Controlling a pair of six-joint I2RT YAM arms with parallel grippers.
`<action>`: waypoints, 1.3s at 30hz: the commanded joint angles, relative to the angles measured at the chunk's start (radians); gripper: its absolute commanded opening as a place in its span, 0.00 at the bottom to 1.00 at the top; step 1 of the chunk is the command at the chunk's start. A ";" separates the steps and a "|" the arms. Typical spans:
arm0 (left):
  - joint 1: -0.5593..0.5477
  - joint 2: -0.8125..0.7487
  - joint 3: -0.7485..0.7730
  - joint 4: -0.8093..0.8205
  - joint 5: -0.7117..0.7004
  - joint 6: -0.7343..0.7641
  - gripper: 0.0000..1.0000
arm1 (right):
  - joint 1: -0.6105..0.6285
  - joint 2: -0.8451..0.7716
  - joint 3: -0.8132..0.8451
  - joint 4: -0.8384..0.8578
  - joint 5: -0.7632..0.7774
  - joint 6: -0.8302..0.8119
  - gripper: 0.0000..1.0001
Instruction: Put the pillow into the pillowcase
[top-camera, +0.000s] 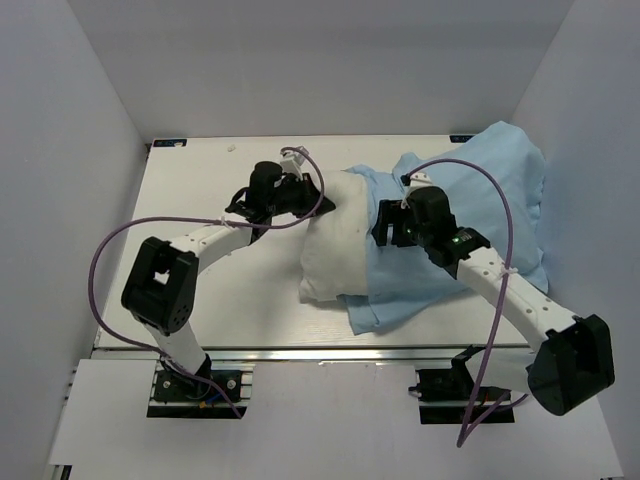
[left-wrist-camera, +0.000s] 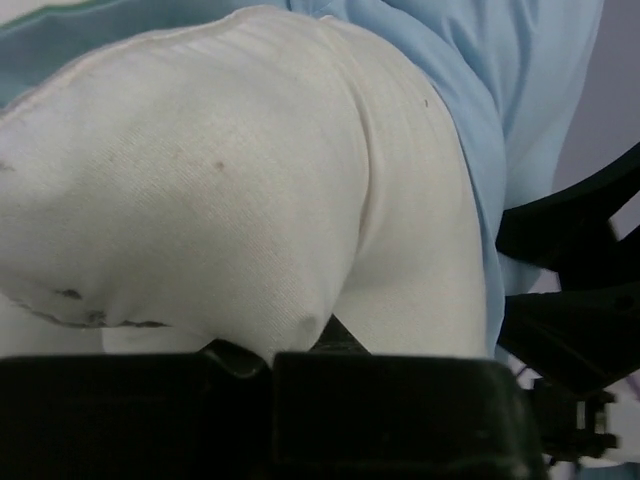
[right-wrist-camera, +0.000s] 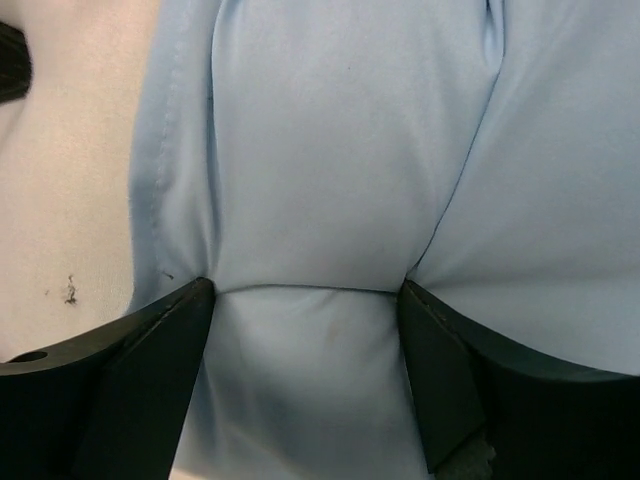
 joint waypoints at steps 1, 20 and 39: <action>-0.109 -0.170 -0.025 0.024 -0.003 0.225 0.00 | 0.040 -0.046 0.090 -0.235 -0.019 -0.017 0.80; -0.324 -0.533 -0.346 -0.097 0.070 0.598 0.00 | 0.054 0.179 0.807 -0.579 0.019 -0.310 0.89; -0.355 -0.551 -0.330 -0.143 0.024 0.617 0.00 | 0.218 0.512 0.962 -0.769 0.466 -0.441 0.85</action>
